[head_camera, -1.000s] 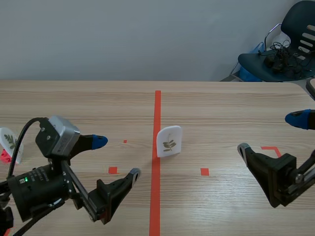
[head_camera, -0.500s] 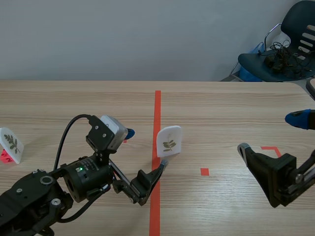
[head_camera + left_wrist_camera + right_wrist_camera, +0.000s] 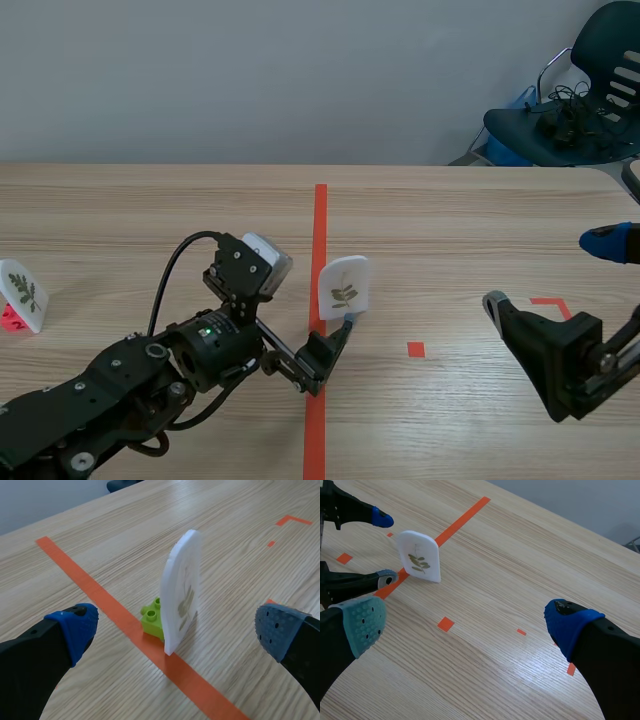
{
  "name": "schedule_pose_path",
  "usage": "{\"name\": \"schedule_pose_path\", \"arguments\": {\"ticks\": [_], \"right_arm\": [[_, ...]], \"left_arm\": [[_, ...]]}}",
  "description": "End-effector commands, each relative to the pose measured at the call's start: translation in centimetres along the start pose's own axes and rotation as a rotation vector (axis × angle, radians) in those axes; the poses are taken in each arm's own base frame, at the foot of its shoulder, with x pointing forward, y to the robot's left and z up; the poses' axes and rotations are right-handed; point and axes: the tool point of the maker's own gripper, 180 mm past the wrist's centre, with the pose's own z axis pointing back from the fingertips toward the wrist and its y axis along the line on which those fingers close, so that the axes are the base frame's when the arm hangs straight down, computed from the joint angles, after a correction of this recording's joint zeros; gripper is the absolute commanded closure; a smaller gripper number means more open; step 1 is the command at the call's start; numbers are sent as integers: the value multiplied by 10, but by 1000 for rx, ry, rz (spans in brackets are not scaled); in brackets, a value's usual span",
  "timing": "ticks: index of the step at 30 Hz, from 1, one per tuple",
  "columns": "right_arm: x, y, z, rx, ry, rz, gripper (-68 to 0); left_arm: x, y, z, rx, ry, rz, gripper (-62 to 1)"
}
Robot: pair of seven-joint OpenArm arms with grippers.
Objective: Do the leaf sorting experiment
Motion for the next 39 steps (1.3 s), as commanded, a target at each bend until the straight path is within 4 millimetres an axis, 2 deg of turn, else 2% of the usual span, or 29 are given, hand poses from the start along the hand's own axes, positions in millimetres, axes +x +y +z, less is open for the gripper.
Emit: {"name": "schedule_pose_path", "arguments": {"ticks": [1, 6, 10, 16, 22, 26, 30, 35, 39], "right_arm": [[13, -6, -1, -11, -36, 15, -679], [15, -6, -2, -11, -43, 18, -679], [16, -6, -2, -11, -45, 19, -679], [16, -6, -2, -11, -46, 19, -679], [16, -6, -2, -11, -45, 19, -679], [16, -6, -2, -11, -45, 19, -679], [15, -6, -2, -11, -42, 19, -679], [15, -6, -2, -11, -41, 19, -679], [14, -6, -2, -11, -33, 19, -679]], "left_arm": [[21, 3, -13, 7, -59, -3, -623], [22, 5, -27, 25, -57, 7, -623], [15, 8, -30, 31, -32, 10, -623], [-3, -1, -26, 9, 15, 17, -623], [-1, -15, -30, -27, 5, 15, -614], [4, -21, -34, -32, -7, 25, -404], [5, -22, -36, -30, -10, 27, -312], [5, -20, -35, -18, -9, 20, -161], [5, -19, -36, -14, -9, 18, -78]]}}
